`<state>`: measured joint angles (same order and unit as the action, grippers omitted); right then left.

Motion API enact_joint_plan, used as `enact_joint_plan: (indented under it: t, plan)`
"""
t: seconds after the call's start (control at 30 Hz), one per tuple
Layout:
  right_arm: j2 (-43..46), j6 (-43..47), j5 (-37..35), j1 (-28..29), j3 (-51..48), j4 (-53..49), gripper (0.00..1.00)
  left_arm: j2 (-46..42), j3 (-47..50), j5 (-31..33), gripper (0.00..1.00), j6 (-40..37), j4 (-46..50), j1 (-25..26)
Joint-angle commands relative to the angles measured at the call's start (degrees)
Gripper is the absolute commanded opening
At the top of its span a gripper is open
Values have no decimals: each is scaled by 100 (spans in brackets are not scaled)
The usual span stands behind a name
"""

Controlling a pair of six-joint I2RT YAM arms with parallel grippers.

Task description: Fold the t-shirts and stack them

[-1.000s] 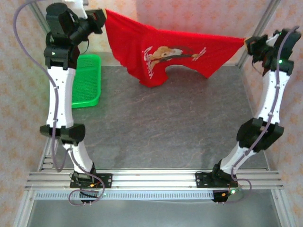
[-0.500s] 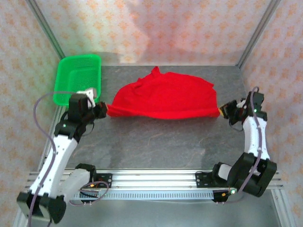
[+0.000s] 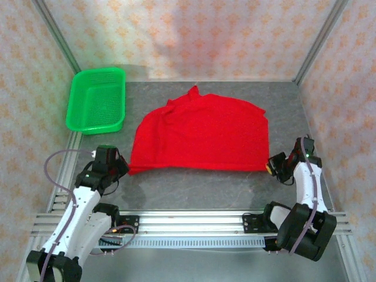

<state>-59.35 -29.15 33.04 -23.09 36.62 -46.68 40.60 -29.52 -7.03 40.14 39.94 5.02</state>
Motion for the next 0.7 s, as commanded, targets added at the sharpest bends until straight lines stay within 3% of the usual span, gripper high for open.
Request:
enact_joint_plan:
  t: [0.0, 0.23, 0.67]
  plan:
    - [99, -114, -605, -38, -119, -359, 0, -55, 157, 625, 1, 505, 357, 8]
    - [15, -282, -1215, -14, -146, -528, 0, 293, 416, 647, 0, 829, 397, 7]
    - [-83, -355, -1368, 50, -77, -403, 0, 378, 513, 480, 0, 939, 24, 7]
